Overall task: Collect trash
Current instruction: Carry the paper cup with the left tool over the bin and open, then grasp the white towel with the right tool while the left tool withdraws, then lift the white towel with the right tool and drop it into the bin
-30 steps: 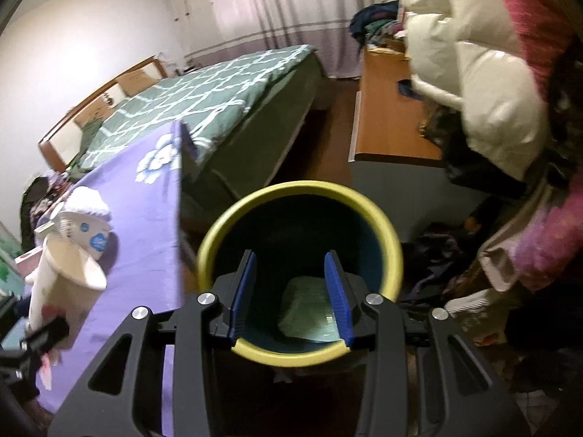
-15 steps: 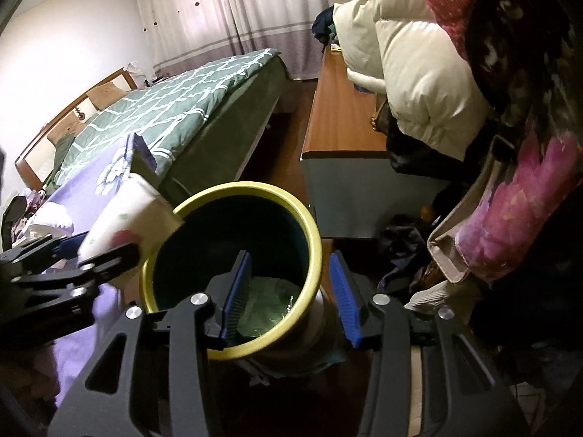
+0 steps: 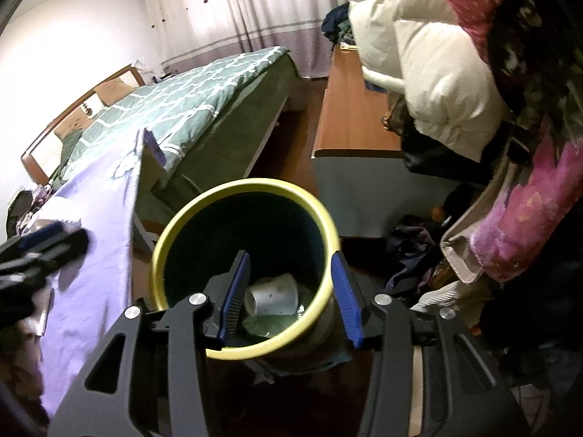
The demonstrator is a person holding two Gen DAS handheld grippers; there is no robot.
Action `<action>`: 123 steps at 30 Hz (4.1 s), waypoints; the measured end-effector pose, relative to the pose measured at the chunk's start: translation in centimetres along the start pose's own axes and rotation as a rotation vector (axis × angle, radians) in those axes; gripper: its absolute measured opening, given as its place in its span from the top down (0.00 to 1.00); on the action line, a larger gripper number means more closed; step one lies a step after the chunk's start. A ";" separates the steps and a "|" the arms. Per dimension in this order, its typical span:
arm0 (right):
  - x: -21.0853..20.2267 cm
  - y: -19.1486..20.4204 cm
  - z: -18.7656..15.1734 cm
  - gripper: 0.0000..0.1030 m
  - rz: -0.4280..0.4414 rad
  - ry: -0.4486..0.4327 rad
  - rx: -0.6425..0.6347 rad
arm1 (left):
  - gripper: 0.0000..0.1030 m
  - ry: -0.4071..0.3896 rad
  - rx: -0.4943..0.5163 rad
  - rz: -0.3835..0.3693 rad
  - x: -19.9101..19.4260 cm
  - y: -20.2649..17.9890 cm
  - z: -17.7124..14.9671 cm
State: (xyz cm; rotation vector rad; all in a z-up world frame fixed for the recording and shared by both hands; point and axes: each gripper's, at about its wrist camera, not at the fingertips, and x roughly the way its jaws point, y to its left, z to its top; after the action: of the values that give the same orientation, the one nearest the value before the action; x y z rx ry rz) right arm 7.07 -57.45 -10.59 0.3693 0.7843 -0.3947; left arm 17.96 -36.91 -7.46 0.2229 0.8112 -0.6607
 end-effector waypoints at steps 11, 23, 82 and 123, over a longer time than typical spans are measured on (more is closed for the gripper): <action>0.0 8.1 -0.5 0.53 0.105 0.021 -0.136 | 0.06 -0.179 -0.167 0.266 -12.6 11.6 -5.2; -1.1 23.1 -1.2 0.53 0.308 0.038 -0.353 | 0.05 -0.210 -0.384 0.505 -19.3 24.3 -12.3; -5.9 21.6 1.9 0.91 0.422 -0.026 -0.326 | 0.05 -0.168 -0.377 0.483 -17.5 22.8 -15.0; 2.5 7.3 2.2 0.69 0.024 0.005 -0.126 | 0.05 -0.076 -0.304 0.458 -13.1 17.9 -13.5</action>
State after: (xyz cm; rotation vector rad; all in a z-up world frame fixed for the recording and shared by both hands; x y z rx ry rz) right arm 13.46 -52.66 -9.68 0.2615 0.8045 -0.3208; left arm 14.42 -11.20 -8.08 0.0998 0.7424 -0.1111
